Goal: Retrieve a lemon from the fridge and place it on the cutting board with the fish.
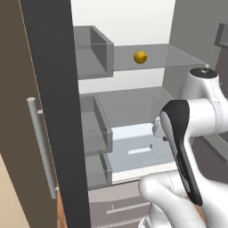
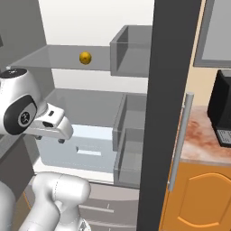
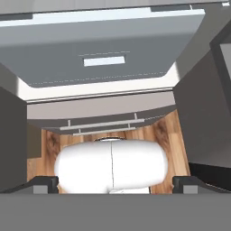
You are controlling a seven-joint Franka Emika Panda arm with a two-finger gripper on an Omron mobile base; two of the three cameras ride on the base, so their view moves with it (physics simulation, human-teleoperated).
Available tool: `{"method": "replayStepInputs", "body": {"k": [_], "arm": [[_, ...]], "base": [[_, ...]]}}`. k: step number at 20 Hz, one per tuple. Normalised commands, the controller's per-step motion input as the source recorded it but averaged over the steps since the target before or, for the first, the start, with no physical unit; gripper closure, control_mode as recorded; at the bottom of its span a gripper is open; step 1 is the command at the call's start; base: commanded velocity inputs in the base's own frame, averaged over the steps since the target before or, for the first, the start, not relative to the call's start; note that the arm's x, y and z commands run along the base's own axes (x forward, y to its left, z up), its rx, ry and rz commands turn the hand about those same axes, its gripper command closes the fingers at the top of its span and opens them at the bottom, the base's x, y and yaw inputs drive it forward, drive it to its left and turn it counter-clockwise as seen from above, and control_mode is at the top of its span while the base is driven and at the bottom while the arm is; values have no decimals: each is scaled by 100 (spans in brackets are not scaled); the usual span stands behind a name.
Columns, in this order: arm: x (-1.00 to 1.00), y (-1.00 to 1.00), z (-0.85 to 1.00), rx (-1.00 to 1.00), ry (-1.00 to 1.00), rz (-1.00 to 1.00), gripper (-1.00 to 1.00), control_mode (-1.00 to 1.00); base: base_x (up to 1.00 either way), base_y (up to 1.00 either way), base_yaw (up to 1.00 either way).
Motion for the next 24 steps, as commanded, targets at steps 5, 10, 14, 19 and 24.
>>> {"method": "replayStepInputs", "body": {"k": [5, 10, 14, 19, 24], "arm": [[0, 0, 0, 0, 0, 0, -100, 100], [0, 0, 0, 0, 0, 0, -100, 100], [0, 0, 0, 0, 0, 0, -100, 100], [0, 0, 0, 0, -5, 0, -100, -100], [0, 0, 28, -3, -38, 1, -100, -100]], "base": [[70, -8, 0], [30, -2, 0], [0, 0, 0], [0, 0, 0], [0, 0, 0]]}}
